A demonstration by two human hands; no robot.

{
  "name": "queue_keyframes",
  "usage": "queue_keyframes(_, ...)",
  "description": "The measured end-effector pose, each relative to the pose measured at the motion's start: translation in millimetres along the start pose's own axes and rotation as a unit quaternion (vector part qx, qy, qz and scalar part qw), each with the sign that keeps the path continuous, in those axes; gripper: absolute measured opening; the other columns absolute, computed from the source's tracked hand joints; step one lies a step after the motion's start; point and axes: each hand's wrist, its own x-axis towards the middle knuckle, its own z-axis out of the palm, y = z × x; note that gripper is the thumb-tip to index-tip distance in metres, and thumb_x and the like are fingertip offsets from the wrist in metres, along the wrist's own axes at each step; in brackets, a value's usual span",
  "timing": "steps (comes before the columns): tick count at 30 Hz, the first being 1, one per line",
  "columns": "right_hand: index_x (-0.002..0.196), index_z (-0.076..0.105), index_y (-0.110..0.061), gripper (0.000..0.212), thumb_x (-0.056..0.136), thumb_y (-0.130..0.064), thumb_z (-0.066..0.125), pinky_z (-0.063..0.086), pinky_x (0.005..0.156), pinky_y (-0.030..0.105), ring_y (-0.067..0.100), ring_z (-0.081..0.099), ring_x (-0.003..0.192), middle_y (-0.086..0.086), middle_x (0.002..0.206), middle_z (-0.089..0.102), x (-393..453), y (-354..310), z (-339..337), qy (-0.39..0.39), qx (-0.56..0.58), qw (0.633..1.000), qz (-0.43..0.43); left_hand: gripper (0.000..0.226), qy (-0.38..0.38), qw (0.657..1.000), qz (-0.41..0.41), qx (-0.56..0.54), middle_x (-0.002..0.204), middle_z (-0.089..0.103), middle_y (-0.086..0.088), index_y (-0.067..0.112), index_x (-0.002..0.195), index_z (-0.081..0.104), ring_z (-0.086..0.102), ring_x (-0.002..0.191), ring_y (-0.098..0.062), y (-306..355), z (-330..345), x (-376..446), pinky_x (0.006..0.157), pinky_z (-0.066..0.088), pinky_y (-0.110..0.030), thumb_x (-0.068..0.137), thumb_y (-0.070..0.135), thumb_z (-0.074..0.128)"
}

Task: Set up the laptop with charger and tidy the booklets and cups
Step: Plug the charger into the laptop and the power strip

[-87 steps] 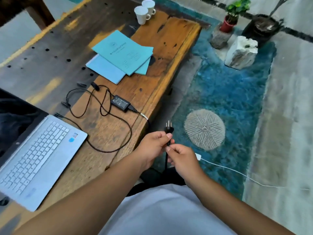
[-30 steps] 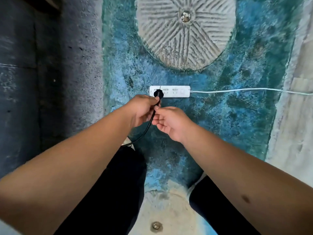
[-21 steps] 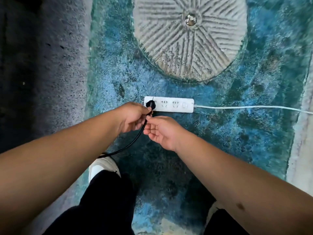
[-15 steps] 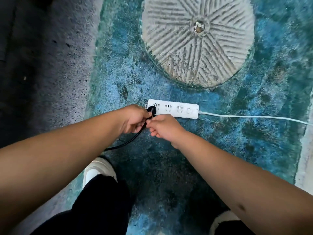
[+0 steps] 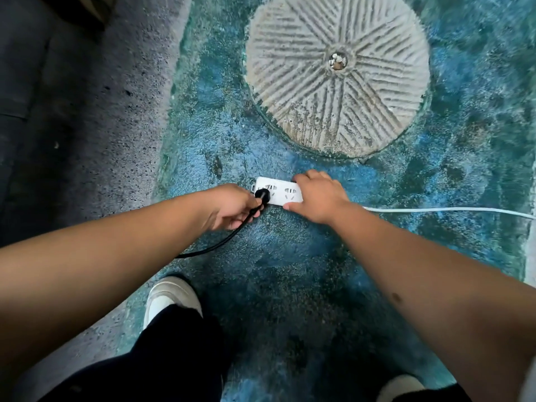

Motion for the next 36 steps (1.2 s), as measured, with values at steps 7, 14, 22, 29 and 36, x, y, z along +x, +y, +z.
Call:
queue_keyframes(7, 0.114, 0.051, -0.021, 0.057, 0.077, -0.058, 0.071, 0.045, 0.062, 0.03, 0.022, 0.056, 0.09, 0.002, 0.096, 0.053, -1, 2, -6, -0.047, 0.009, 0.998, -0.032, 0.011, 0.016, 0.999, 0.029, 0.003, 0.079, 0.068, -0.008, 0.005, 0.095, 0.064, 0.051, 0.059, -0.013, -12, 17, -2, 0.047, 0.036, -0.024, 0.097, 0.014, 0.057)
queue_keyframes(14, 0.115, 0.046, -0.016, 0.049, 0.086, -0.05, 0.065, 0.038, 0.056, 0.024, 0.02, 0.058, 0.082, 0.0, 0.09, 0.056, -2, 10, -2, -0.052, 0.05, 0.995, -0.068, 0.015, 0.025, 0.989, 0.019, -0.141, 0.073, 0.063, -0.006, 0.005, 0.096, 0.056, 0.068, 0.051, -0.012, -24, 36, -4, 0.042, 0.053, -0.023, 0.103, 0.011, 0.044)
queue_keyframes(22, 0.115, 0.048, -0.017, 0.044, 0.089, -0.048, 0.064, 0.044, 0.068, 0.033, 0.025, 0.058, 0.086, 0.006, 0.1, 0.061, -2, 19, -11, -0.093, 0.135, 0.984, -0.067, 0.013, -0.029, 0.977, 0.047, -0.208, 0.063, 0.063, -0.003, 0.003, 0.095, 0.058, 0.049, 0.043, -0.008, -26, 33, -1, 0.033, 0.038, -0.018, 0.1, 0.01, 0.049)
queue_keyframes(29, 0.112, 0.055, -0.018, 0.033, 0.095, -0.046, 0.056, 0.052, 0.076, 0.035, 0.026, 0.064, 0.09, 0.008, 0.103, 0.065, -6, 25, -18, -0.11, 0.227, 0.965, -0.076, 0.014, -0.069, 0.968, 0.044, -0.236, 0.063, 0.062, -0.003, 0.002, 0.097, 0.059, 0.048, 0.043, -0.006, -19, 29, -3, 0.033, 0.038, -0.017, 0.1, 0.011, 0.049)
queue_keyframes(36, 0.112, 0.052, -0.018, 0.038, 0.098, -0.052, 0.044, 0.05, 0.075, 0.035, 0.026, 0.062, 0.085, 0.011, 0.096, 0.064, -8, 25, -16, -0.108, 0.21, 0.968, -0.08, 0.015, -0.048, 0.969, 0.054, -0.237, 0.058, 0.06, -0.001, 0.004, 0.092, 0.059, 0.045, 0.04, -0.007, -17, 45, -9, 0.032, 0.034, -0.017, 0.101, 0.009, 0.048)
